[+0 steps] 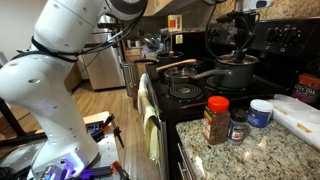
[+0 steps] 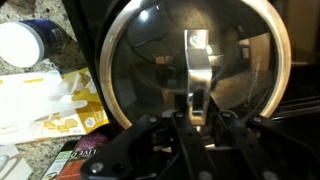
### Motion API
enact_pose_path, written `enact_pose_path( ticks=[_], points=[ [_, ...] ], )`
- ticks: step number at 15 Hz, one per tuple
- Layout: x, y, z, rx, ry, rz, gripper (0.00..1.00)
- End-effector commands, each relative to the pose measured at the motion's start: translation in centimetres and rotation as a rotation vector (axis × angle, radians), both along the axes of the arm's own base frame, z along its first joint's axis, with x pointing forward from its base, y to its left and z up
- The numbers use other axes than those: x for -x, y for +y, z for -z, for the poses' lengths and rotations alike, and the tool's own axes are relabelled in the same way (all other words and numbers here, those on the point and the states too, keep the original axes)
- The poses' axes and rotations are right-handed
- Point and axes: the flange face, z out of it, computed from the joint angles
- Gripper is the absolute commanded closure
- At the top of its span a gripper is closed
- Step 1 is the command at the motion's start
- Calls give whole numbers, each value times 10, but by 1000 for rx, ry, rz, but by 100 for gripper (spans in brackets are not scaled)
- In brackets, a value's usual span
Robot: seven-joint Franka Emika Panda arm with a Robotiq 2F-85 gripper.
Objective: Put the lid on the pot
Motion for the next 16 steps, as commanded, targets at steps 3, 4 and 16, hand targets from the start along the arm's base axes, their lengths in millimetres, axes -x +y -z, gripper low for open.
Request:
enact_pose_path(
  ticks=[3, 4, 16],
  points=[
    [6, -1, -8, -5, 7, 7, 95],
    [7, -2, -9, -4, 13, 15, 95],
    [13, -7, -8, 14, 60, 45, 16]
  ],
)
